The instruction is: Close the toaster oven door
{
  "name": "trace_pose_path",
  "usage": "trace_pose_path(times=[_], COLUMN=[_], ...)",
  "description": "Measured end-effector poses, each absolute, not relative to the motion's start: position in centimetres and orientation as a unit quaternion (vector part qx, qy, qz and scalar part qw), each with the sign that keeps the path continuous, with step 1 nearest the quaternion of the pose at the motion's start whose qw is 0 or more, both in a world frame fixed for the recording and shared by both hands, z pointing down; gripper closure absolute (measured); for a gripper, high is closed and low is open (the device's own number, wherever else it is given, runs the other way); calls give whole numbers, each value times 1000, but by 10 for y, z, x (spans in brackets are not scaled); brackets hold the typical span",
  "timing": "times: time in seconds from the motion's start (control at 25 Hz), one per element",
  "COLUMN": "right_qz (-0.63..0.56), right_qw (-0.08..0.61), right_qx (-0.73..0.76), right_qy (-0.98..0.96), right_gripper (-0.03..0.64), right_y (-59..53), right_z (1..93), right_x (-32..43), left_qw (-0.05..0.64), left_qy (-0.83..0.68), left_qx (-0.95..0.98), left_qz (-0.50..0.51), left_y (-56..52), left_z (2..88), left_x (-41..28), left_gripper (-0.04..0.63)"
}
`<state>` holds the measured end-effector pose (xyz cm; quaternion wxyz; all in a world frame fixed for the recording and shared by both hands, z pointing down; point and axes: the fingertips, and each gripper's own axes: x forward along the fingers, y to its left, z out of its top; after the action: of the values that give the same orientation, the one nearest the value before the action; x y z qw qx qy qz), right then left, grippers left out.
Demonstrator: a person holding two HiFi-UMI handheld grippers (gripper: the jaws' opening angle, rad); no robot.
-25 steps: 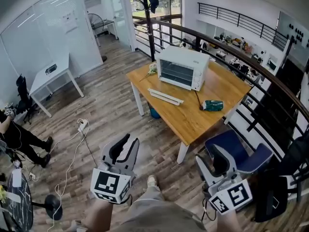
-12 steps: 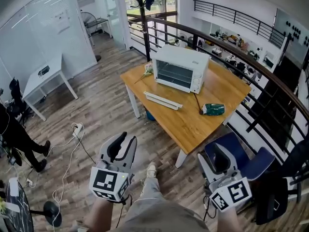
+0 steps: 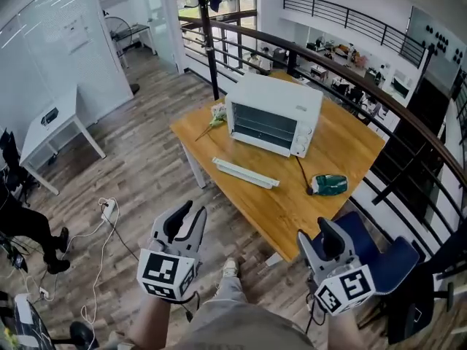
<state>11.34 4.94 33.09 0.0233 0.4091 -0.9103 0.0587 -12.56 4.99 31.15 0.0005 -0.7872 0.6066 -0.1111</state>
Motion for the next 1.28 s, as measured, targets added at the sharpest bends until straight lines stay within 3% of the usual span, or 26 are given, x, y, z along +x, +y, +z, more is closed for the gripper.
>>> trace_pose_path(times=[0.64, 1.28], right_qz=[128, 267], right_qw=[115, 212], right_qx=[461, 488], right_qy=[-871, -804], right_gripper=[397, 397], right_y=[-116, -157], right_z=[405, 563], right_x=[55, 68], left_qw=[-49, -173], left_qy=[535, 489], left_qx=[-813, -803], left_qz=[-224, -294], left_y=[-145, -201], left_z=[411, 558], left_x=[-190, -206], left_gripper=[472, 472])
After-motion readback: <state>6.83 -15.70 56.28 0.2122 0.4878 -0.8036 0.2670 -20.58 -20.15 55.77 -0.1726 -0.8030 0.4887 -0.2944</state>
